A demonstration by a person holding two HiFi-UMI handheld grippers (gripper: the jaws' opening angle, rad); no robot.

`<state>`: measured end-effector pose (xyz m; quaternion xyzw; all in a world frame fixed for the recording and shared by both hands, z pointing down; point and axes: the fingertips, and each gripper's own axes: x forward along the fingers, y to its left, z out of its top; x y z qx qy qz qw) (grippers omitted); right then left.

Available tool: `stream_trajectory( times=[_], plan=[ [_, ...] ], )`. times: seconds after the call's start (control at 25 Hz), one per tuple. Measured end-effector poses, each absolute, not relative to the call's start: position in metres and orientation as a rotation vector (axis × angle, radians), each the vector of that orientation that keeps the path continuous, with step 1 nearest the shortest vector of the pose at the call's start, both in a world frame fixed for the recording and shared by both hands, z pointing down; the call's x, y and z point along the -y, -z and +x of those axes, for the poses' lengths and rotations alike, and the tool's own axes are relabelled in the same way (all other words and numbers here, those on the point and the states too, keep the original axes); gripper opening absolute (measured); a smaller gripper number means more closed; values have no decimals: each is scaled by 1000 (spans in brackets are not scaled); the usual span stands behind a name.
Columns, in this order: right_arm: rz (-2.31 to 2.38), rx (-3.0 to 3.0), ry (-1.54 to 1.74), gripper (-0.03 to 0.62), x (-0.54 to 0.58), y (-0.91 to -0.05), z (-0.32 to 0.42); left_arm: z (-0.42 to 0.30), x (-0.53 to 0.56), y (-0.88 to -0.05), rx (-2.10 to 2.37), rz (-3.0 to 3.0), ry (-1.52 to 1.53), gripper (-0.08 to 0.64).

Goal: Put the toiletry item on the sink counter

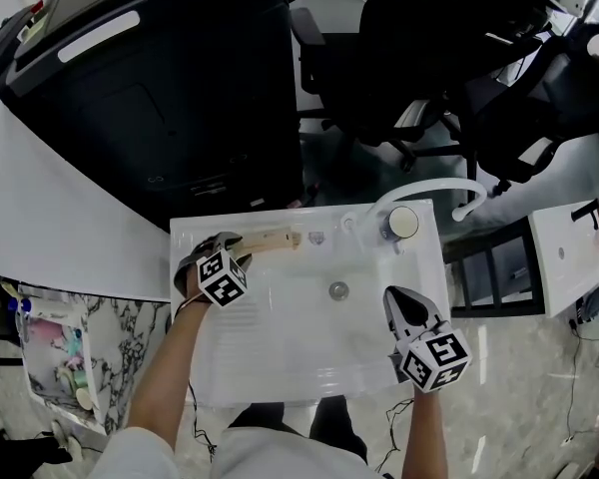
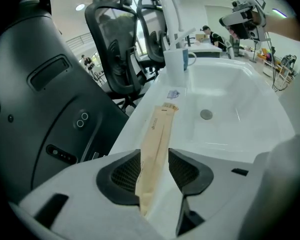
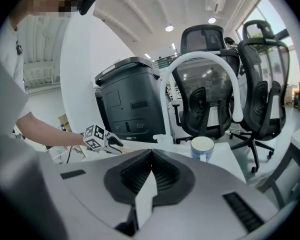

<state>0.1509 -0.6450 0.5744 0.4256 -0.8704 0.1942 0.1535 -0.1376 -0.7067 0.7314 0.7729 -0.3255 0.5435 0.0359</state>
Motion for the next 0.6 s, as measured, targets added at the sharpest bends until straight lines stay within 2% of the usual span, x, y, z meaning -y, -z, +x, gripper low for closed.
stream_trajectory(
  times=[0.2,0.6],
  plan=[
    [1218,2489,-466,-3,641,-560,156,-142,694,-708,1104,2375,-1649,150],
    [1204,2530,-233,-3,650,-507,154,-165,672,-611,1486,2354,-1290,19]
  ],
)
